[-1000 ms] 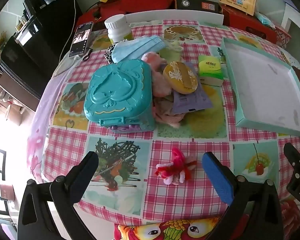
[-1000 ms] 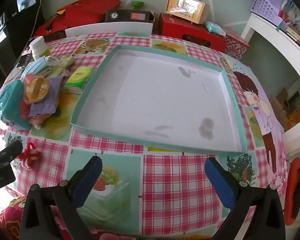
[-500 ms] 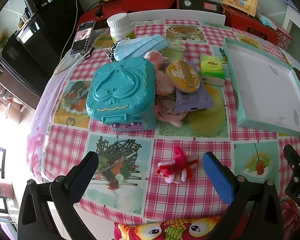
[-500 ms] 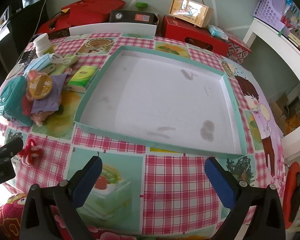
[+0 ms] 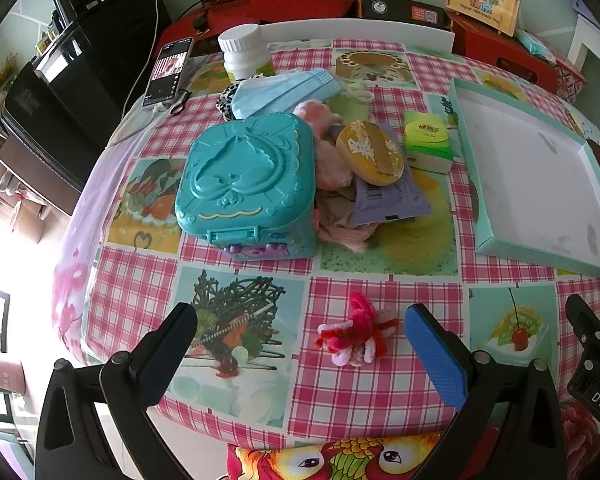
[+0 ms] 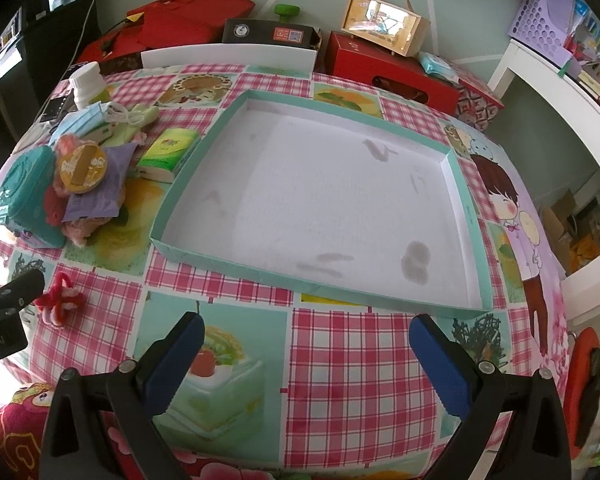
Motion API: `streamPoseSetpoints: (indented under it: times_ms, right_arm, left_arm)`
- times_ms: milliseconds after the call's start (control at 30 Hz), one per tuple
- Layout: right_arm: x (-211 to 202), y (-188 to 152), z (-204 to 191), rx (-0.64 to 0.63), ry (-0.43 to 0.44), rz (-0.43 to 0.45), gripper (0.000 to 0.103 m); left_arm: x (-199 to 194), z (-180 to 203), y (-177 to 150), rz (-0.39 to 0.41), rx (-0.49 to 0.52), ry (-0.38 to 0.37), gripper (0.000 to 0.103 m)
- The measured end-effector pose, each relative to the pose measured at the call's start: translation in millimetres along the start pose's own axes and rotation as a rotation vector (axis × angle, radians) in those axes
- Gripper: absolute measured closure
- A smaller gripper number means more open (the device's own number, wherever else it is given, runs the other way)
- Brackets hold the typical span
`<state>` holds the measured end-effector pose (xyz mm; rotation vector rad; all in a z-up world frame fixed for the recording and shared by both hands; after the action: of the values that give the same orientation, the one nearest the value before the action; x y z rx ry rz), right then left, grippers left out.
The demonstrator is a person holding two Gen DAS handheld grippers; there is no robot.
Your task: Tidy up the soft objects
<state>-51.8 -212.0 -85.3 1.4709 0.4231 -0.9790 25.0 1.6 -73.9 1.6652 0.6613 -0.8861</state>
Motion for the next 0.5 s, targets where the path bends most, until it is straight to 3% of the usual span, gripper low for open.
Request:
streamPoseSetpoints:
  times_ms: [500]
  right_arm:
    - [0.3, -0.6, -0.1, -0.001, 0.0, -0.002, 0.0]
  left_arm:
    - [2.0, -0.8, -3.3, -0.004, -0.005, -0.002, 0.0]
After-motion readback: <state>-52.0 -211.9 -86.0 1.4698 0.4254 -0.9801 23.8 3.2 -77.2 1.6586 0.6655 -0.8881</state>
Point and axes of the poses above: each gripper's, at about its wrist camera, not at the fingertips, and x roughly the way its jaws point, z to its right, y to its top, the point moved 9 cm from there along x, roughly the way its jaws point, and after that the axes turned 10 degrees about z, right-handed, at the moved point
